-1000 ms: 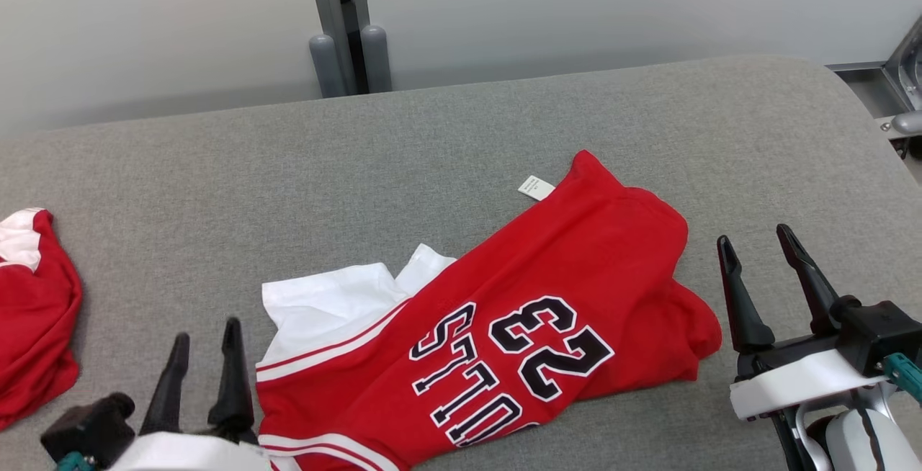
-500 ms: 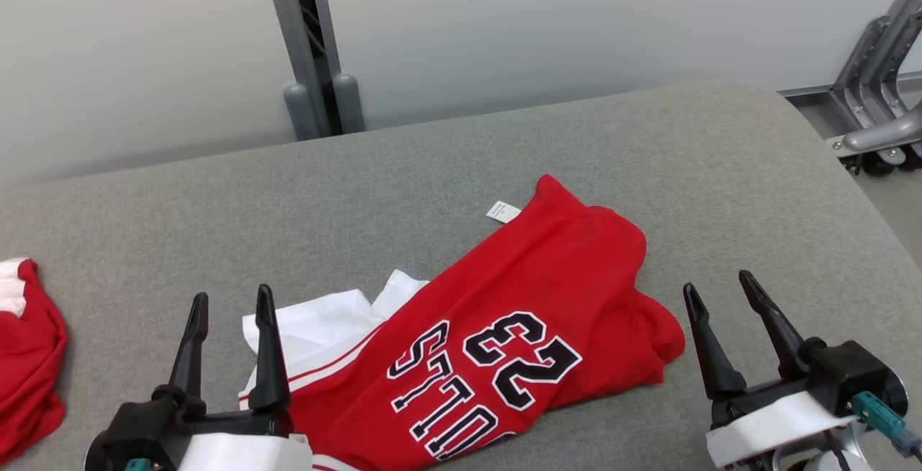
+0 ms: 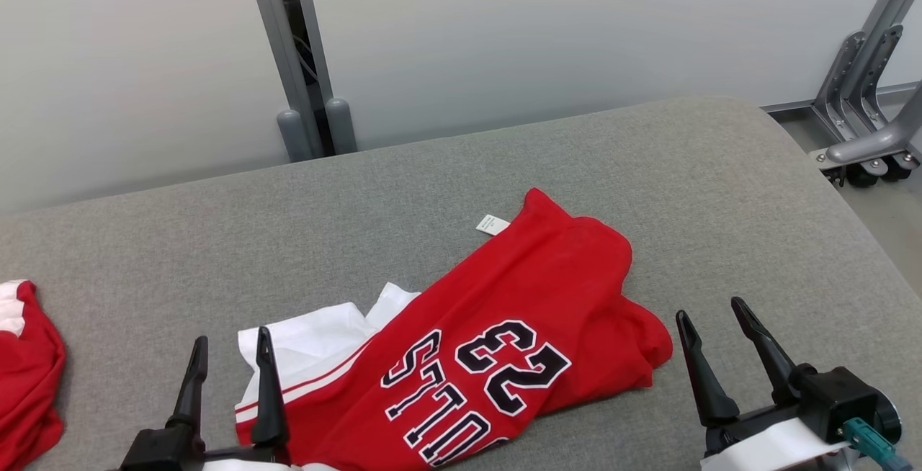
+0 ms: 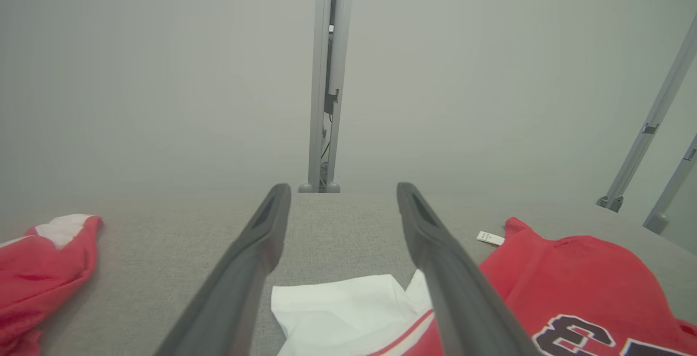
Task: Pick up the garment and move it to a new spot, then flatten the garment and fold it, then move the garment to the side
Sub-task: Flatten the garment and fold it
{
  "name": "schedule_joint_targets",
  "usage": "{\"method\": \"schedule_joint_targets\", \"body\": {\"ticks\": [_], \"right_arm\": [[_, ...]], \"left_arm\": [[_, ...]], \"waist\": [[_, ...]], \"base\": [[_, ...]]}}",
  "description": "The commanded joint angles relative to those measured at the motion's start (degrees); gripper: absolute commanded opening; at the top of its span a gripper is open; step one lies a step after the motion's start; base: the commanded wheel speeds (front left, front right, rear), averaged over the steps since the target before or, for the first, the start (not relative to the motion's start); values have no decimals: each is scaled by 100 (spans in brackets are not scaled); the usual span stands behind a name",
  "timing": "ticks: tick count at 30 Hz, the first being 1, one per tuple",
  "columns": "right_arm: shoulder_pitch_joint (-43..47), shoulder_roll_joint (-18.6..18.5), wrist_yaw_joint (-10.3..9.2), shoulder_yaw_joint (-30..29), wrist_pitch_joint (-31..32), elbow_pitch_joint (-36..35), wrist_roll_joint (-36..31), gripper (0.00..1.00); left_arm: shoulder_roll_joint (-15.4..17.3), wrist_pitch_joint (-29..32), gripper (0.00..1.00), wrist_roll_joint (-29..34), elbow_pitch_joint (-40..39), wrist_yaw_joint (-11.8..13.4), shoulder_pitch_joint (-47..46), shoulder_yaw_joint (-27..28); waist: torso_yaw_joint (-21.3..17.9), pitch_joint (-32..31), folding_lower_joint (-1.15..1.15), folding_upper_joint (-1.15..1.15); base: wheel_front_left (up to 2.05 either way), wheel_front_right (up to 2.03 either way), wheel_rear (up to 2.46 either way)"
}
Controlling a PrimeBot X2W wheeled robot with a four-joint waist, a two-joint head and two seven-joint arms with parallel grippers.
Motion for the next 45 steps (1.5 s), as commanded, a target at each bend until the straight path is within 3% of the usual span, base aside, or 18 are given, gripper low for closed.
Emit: {"method": "schedule_joint_targets", "body": {"ticks": [1,11,16,20,28,32,43,44,45], "right_arm": [[23,-14,1,16,-11,0,-29,100],[-9,-34,1,-1,-11,29,-42,100],[-11,-32,1,18,-11,47,-36,100],[-33,-20,1,36,-11,56,0,100],[-278,-65,1,226,-12,115,60,100],[-464,-56,0,291,-12,116,82,100],[-613,-24,1,280,-11,175,111,100],[-631,-28,1,276,-11,175,115,100],[-647,-35,1,272,-11,176,111,100]], "left_arm": [[14,-19,100,-49,103,14,16,14],[14,-19,100,-249,210,144,-55,4],[13,-19,100,-266,307,120,-59,-45],[14,2,100,-413,827,17,-186,-87],[406,1184,100,-605,2479,-244,-1711,-69],[638,1753,100,-570,3239,-229,-2394,-80],[745,2567,100,-592,4135,-207,-3007,-239],[765,2527,48,-573,4134,-205,-3013,-247],[778,2495,7,-572,4141,-211,-3022,-252]], "waist": [[-1,-10,0,0],[-20,-48,0,0],[-25,-53,0,0],[-8,10,0,0],[34,401,0,0],[-34,627,0,0],[-236,864,0,0],[-241,875,0,0],[-242,886,0,0]], "base": [[0,0,0],[0,0,0],[0,0,0],[0,0,0],[0,0,0],[0,0,0],[0,0,0],[0,0,0],[0,0,0]]}}
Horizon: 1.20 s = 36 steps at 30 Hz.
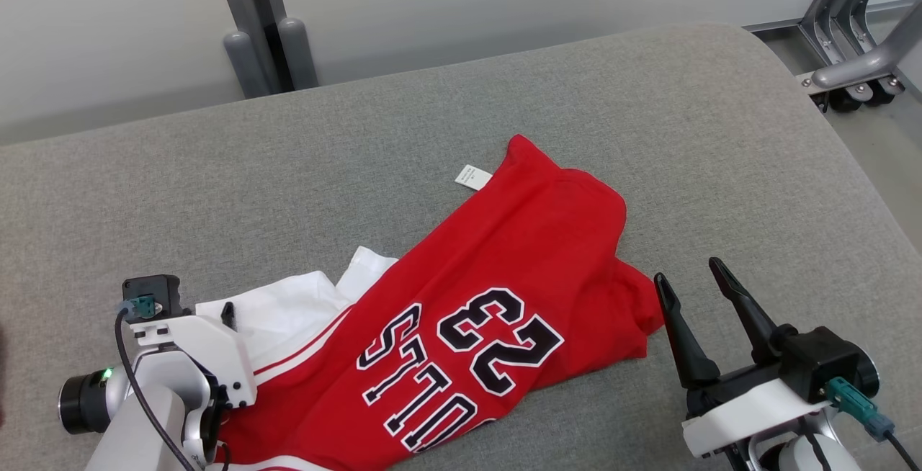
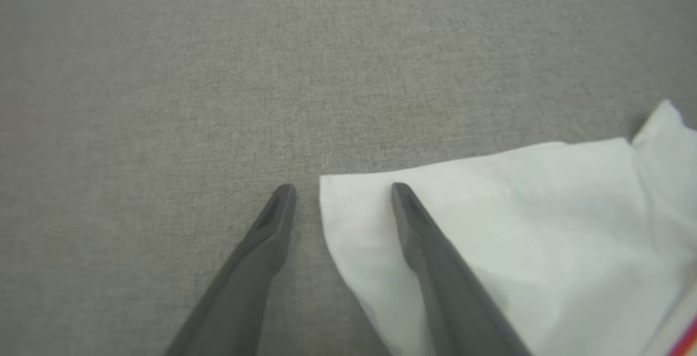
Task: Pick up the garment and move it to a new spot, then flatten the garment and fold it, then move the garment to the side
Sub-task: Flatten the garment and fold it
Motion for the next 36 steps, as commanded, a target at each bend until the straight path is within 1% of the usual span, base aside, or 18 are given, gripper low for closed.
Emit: {"method": "schedule_joint_targets", "body": {"ticks": [1,6,9,12,14,16,19,21,28,36], "right_arm": [[-81,-44,1,-28,-11,-3,30,100],[-264,-108,1,58,-11,98,31,100],[-540,-180,0,233,-12,364,232,100],[-1071,-285,0,428,20,1014,464,100],[-1602,-325,0,507,254,1502,571,100],[-2117,-343,1,579,618,1985,641,100],[-2861,-357,0,685,1164,2648,782,100],[-3340,-363,1,800,1402,3001,888,100],[-4485,-368,0,1479,1695,3949,1437,100],[-5294,-401,0,2167,1921,4804,1803,100]], "left_arm": [[29,-52,0,-5,23,-17,-64,3],[-50,-330,0,-185,-86,-186,-120,73],[-117,-576,0,-283,-278,-275,-144,106],[-149,-774,0,-335,-545,-378,-124,99],[-200,-756,0,-397,-683,-437,-79,87],[-185,-786,0,-361,-874,-487,-82,30],[-199,-769,0,-339,-1148,-490,-123,-38],[-214,-766,0,-325,-1358,-502,-138,-88],[-236,-626,0,-235,-2173,-400,-31,-248],[-226,-474,0,-165,-2867,-295,37,-378]], "waist": [[7,14,0,0],[100,82,0,0],[169,163,0,0],[247,255,0,0],[309,327,0,0],[377,397,0,0],[512,528,0,0],[608,632,0,0],[897,1022,0,0],[1151,1396,0,0]], "base": [[0,0,0],[0,0,0],[0,0,0],[0,0,0],[0,0,0],[0,0,0],[0,0,0],[0,0,0],[0,0,0],[0,0,0]]}}
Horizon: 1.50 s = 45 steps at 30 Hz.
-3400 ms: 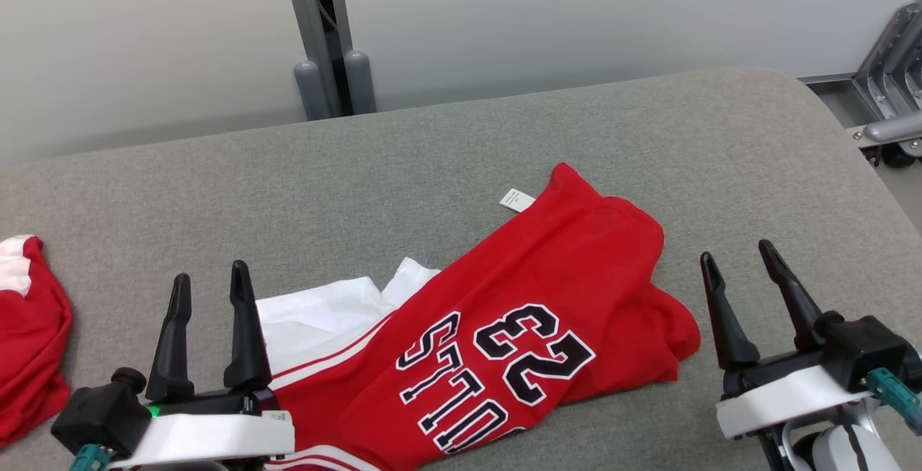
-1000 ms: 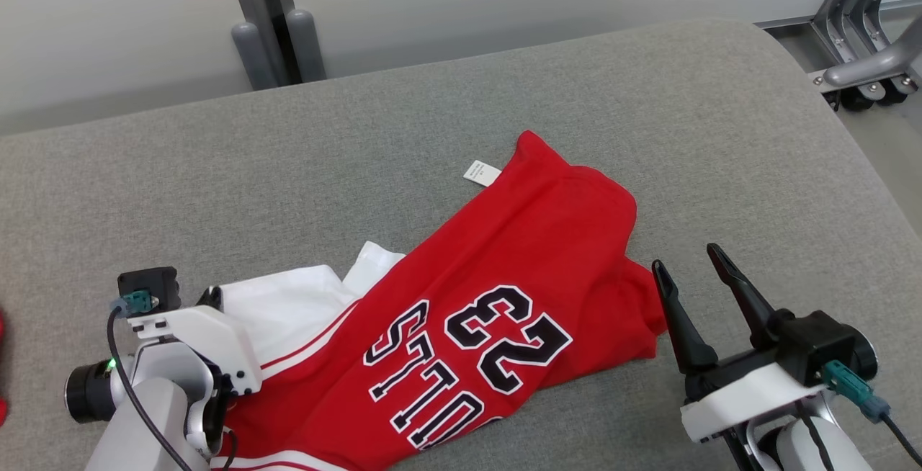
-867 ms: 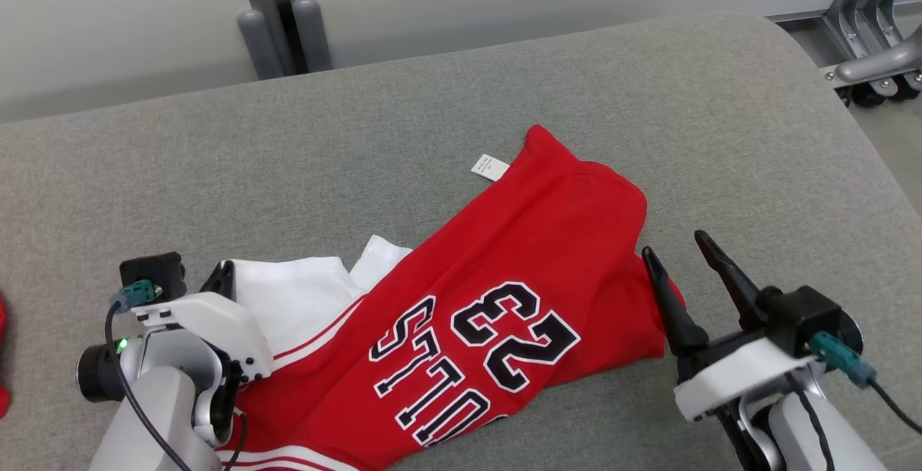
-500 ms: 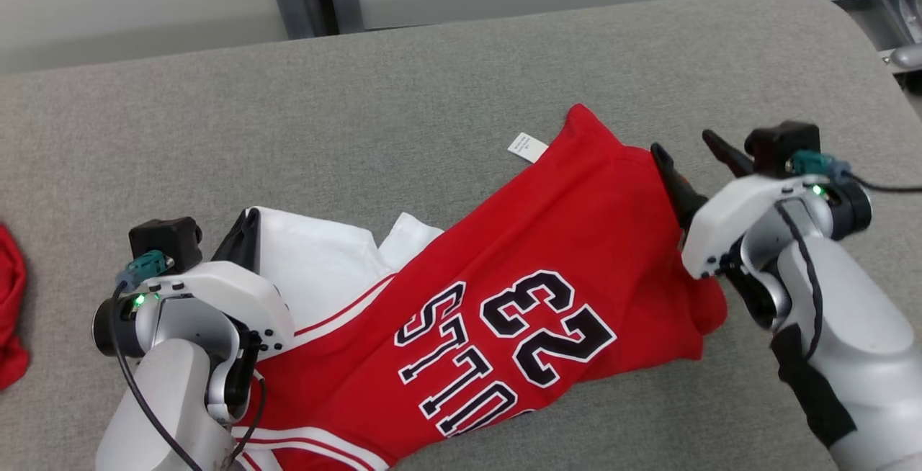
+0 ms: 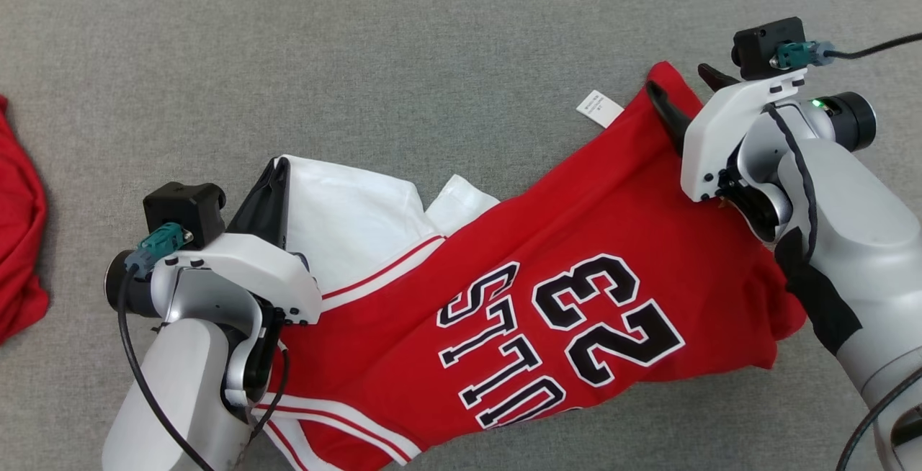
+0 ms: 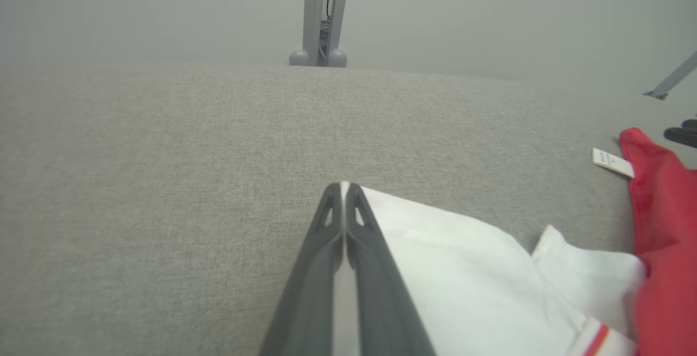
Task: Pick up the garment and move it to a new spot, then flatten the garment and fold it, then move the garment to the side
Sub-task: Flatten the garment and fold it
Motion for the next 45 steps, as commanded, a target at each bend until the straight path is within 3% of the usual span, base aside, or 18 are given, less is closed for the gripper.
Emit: {"method": "schedule_joint_targets", "body": {"ticks": [1,14,19,20,21,22,23,24,25,30,34,40,45], "right_arm": [[-143,-16,-1,125,94,138,105,100],[-927,19,-1,1012,738,902,253,100],[-1097,36,-1,1208,665,1023,273,100],[-1102,33,-1,1234,683,1050,290,79],[-1113,21,-1,1255,704,1074,323,49],[-1113,21,-1,1255,704,1074,323,49],[-1128,13,-1,1285,733,1096,343,36],[-1141,5,-1,1308,756,1121,380,7],[-1153,-8,-1,1321,782,1137,412,0],[-1245,-59,-1,1365,786,1172,586,0],[-1303,-126,-1,1332,345,1174,633,0],[-1188,-294,-1,1152,-571,973,962,0],[-1055,-548,-1,955,-872,550,1593,0]], "left_arm": [[29,26,0,34,-108,57,22,6],[170,310,0,116,-515,212,63,-67],[171,374,0,109,-534,211,30,-125],[166,380,0,100,-529,199,16,-135],[165,390,0,95,-517,196,2,-149],[165,390,0,95,-517,196,2,-149],[165,399,0,88,-506,190,-13,-156],[170,404,0,80,-499,185,-32,-155],[179,411,0,72,-492,182,-45,-156],[224,324,0,31,-497,208,-66,-94],[301,90,0,-1,-542,188,-105,15],[423,-518,0,-152,-739,-7,-346,288],[583,-727,0,-317,-887,-208,-697,481]], "waist": [[107,131,0,0],[188,325,0,0],[226,321,0,0],[244,317,0,0],[262,314,0,0],[262,314,0,0],[276,314,0,0],[288,318,0,0],[298,325,0,0],[295,342,0,0],[241,253,0,0],[120,-61,0,0],[-5,-386,0,0]], "base": [[0,0,0],[0,0,0],[0,0,0],[0,0,0],[0,0,0],[0,0,0],[0,0,0],[0,0,0],[0,0,0],[0,0,0],[0,0,0],[0,0,0],[0,0,0]]}}
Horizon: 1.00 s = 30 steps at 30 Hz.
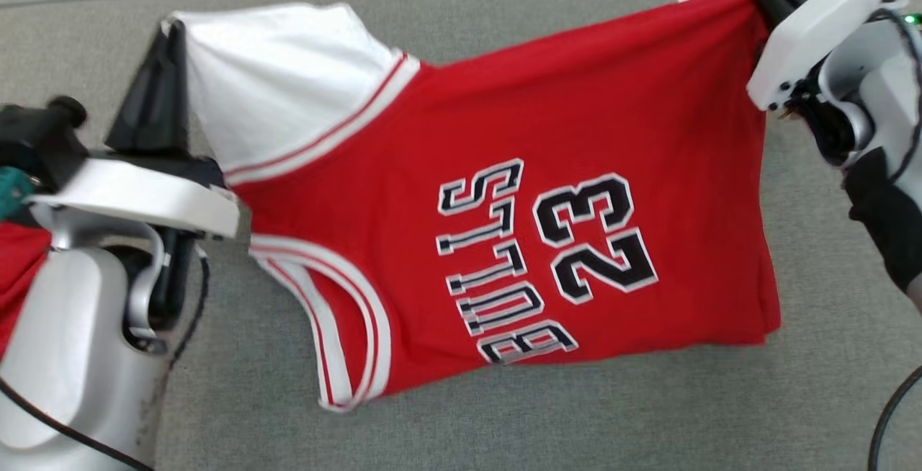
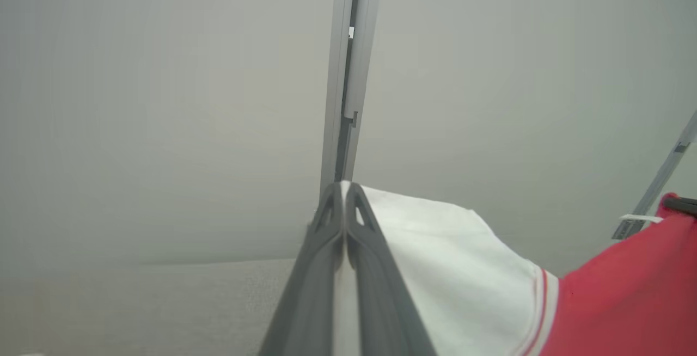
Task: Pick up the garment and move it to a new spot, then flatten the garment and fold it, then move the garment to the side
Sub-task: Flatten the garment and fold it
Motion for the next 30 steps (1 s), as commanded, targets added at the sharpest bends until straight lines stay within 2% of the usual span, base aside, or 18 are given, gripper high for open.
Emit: {"method": "schedule_joint_targets", "body": {"ticks": [1,3,7,11,16,20,26,30], "right_arm": [[66,-126,-1,-54,-55,-116,180,0],[110,-276,-1,-116,-17,-377,500,0],[171,-639,-1,-343,76,-1044,1299,0],[186,-1011,-1,-329,141,-1576,1700,0],[86,-1351,-1,-192,309,-1969,1931,0],[-6,-1533,-2,-53,451,-2157,1984,0],[-153,-1680,-2,36,547,-2295,2021,0],[-184,-1676,-1,93,539,-2357,2015,0]], "left_arm": [[77,-39,0,-50,-61,-41,-174,80],[25,41,0,-362,-100,-140,-341,207],[144,267,0,-812,-60,-316,-731,486],[237,474,0,-1125,-5,-452,-1086,627],[355,727,0,-1476,-15,-587,-1487,759],[519,856,0,-1465,38,-596,-1800,783],[638,1114,0,-1487,146,-660,-2319,637],[568,1417,0,-1637,273,-593,-2566,540]], "waist": [[-101,-194,0,0],[-146,-335,0,0],[-228,-629,0,0],[-312,-953,0,0],[-398,-1308,0,0],[-438,-1553,0,0],[-491,-1809,0,0],[-501,-1827,0,0]], "base": [[0,0,0],[0,0,0],[0,0,0],[0,0,0],[0,0,0],[0,0,0],[0,0,0],[0,0,0]]}}
